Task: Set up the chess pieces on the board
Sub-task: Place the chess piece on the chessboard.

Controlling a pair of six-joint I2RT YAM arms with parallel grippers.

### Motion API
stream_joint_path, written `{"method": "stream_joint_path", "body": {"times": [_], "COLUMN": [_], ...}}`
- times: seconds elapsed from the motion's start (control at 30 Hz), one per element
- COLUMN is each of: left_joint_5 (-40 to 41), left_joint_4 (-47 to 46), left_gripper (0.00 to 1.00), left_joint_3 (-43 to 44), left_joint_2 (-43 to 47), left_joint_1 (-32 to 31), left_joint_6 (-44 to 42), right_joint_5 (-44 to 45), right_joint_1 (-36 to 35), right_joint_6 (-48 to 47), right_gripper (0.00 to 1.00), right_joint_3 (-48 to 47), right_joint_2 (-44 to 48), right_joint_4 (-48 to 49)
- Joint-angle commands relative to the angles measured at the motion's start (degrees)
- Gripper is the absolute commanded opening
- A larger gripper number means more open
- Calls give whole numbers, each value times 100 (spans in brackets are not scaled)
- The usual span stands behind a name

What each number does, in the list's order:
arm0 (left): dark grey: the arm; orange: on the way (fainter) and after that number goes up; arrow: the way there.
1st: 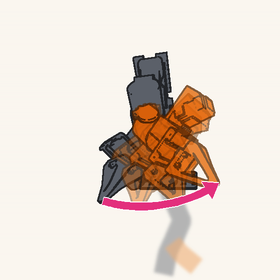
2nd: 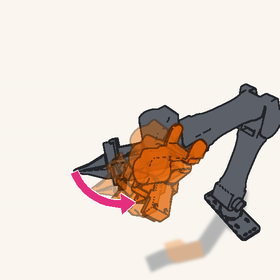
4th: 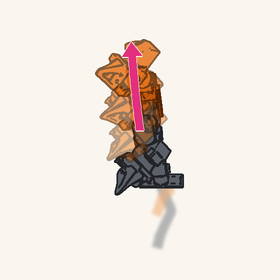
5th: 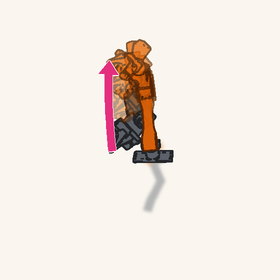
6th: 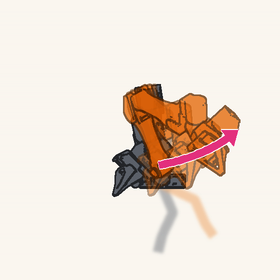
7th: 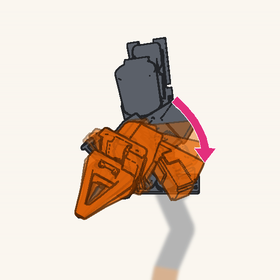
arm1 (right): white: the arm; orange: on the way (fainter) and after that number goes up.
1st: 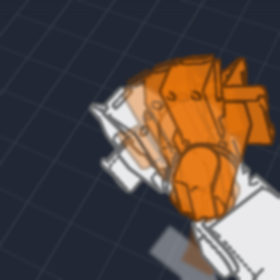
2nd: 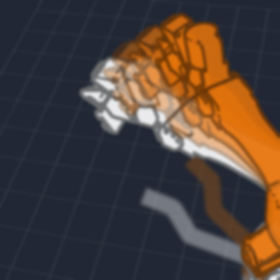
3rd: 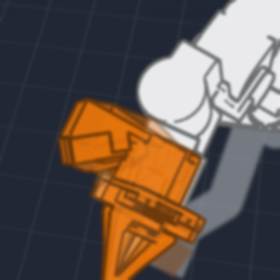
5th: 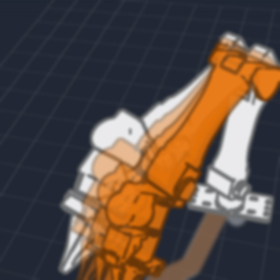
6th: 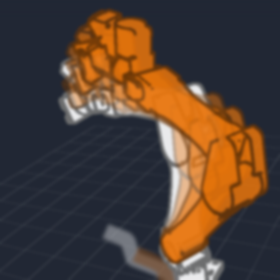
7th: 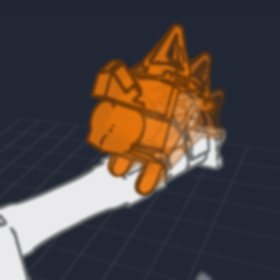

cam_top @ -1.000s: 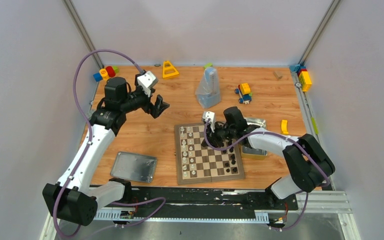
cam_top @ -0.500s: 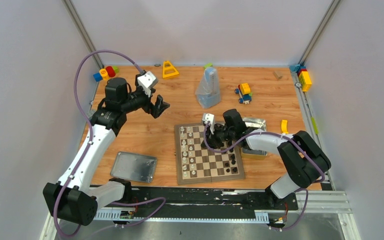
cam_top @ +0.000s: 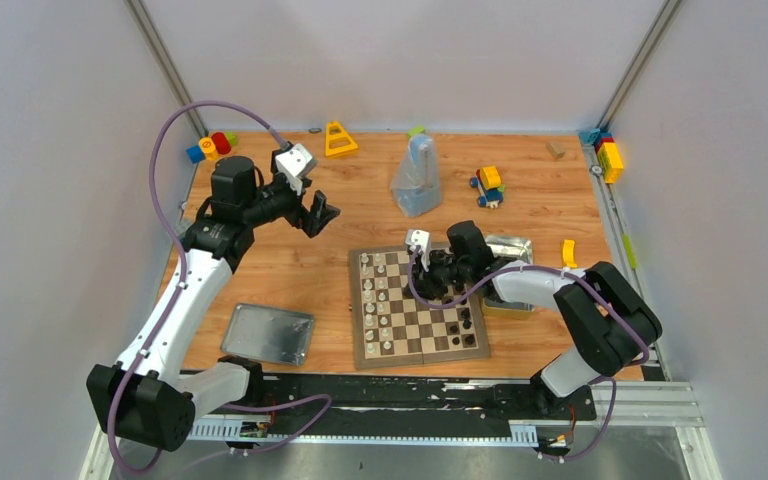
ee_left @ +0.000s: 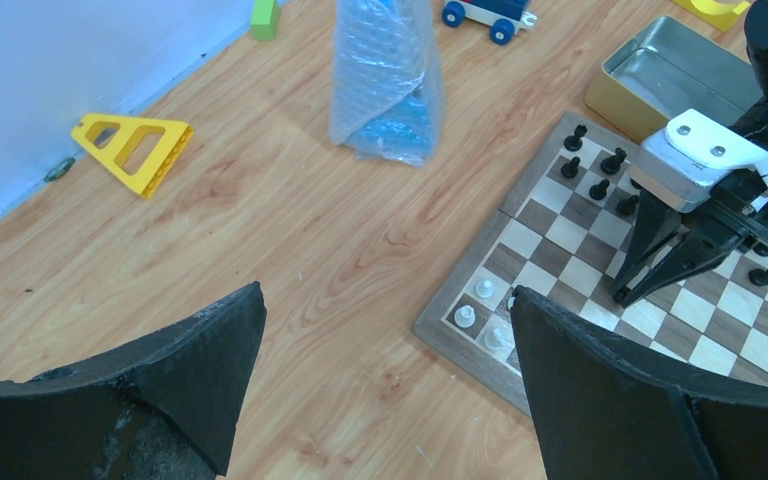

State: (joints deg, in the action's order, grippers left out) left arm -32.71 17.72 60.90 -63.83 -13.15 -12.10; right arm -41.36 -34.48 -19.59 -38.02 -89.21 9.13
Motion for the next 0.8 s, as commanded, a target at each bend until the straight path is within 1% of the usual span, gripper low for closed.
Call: {"method": "stream_joint_path", "body": {"times": [0.0,0.17,0.3,0.4,0.63,0.77], "left_joint_5": [-56,-22,-11,-12,-5,-17], "left_joint_4": [-157,-154,-146,-144,-118,-117], "left_gripper": [100,100,100,100,100,100], "left_joint_3": [0,0,9,1,-34,-44], "left_joint_2": [33,32,20,20,81,96], "left_joint_1": [31,31,31,31,31,32], "left_joint_6": [63,38,17,13,-39,-56], "right_joint_5": [-25,23,66,151,312,392], "right_joint_1": [-33,-33,-33,-32,-37,-33], "right_joint_6": [-97,-89,-93,-106,-126,-119], "right_gripper": [16,18,24,26,31,32], "right_joint_3": [31,-33,-42,-80,-392,-496], "right_joint_2": [-4,54,167,242,487,464], "right_joint_4": [242,124,50,-62,-625,-794]}}
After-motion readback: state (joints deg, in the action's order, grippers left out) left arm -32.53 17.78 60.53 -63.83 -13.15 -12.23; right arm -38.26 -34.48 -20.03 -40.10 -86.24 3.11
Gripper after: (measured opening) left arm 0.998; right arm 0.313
